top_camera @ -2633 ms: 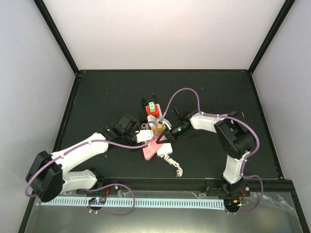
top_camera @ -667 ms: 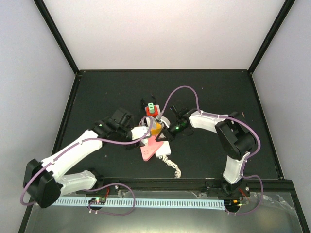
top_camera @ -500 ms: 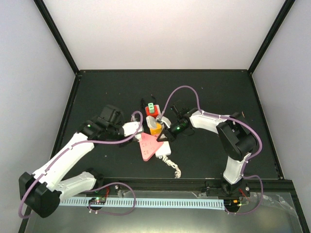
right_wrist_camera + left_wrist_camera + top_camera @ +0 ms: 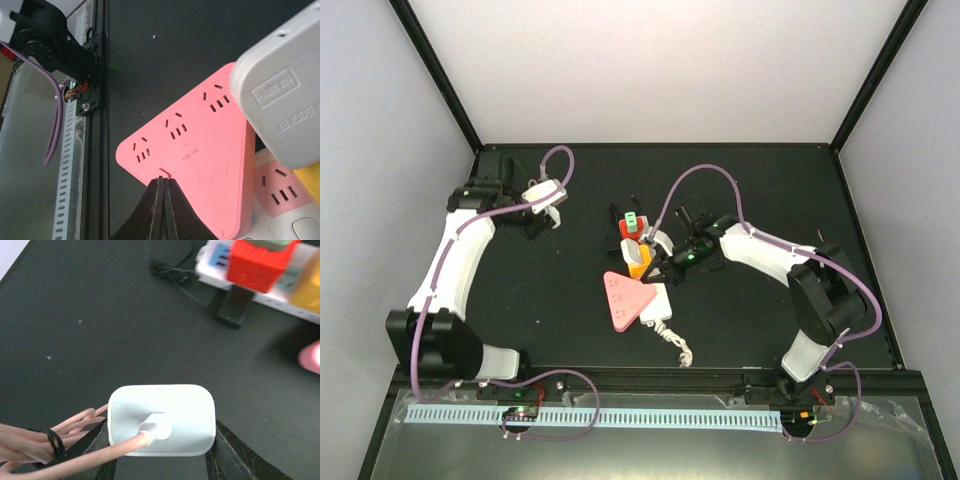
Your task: Pull the plug off the socket
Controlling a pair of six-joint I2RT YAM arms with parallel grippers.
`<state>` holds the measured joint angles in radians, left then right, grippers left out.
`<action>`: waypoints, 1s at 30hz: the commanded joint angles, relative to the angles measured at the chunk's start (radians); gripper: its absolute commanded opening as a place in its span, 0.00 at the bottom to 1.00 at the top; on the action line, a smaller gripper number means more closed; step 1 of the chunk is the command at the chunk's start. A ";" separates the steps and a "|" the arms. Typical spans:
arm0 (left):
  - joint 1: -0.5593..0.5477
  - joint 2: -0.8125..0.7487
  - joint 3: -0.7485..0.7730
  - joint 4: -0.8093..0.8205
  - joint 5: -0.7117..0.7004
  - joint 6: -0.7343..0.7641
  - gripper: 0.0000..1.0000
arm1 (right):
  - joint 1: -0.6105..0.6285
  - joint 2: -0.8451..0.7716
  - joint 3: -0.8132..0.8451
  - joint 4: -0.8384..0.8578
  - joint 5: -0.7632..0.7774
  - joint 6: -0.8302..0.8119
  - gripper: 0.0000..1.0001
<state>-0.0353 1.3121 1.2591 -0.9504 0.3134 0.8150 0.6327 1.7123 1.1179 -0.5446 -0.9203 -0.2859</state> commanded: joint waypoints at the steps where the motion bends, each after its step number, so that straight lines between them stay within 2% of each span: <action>1: 0.025 0.129 0.132 0.002 -0.116 -0.001 0.20 | -0.001 -0.050 0.025 -0.034 -0.016 -0.034 0.05; 5: 0.041 0.248 0.235 0.003 -0.201 -0.013 0.19 | -0.009 -0.088 0.004 -0.030 -0.033 -0.033 0.05; 16: 0.051 0.495 0.389 0.013 -0.498 0.048 0.19 | -0.028 -0.149 -0.064 -0.007 -0.038 -0.029 0.06; 23: 0.058 0.615 0.428 0.091 -0.662 0.122 0.20 | -0.034 -0.156 -0.071 0.003 -0.039 -0.028 0.06; 30: 0.067 0.707 0.434 0.142 -0.743 0.207 0.22 | -0.037 -0.156 -0.078 0.003 -0.044 -0.036 0.06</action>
<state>0.0208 1.9797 1.6493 -0.8581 -0.3313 0.9493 0.6033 1.5864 1.0515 -0.5610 -0.9417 -0.3092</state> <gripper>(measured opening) 0.467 0.064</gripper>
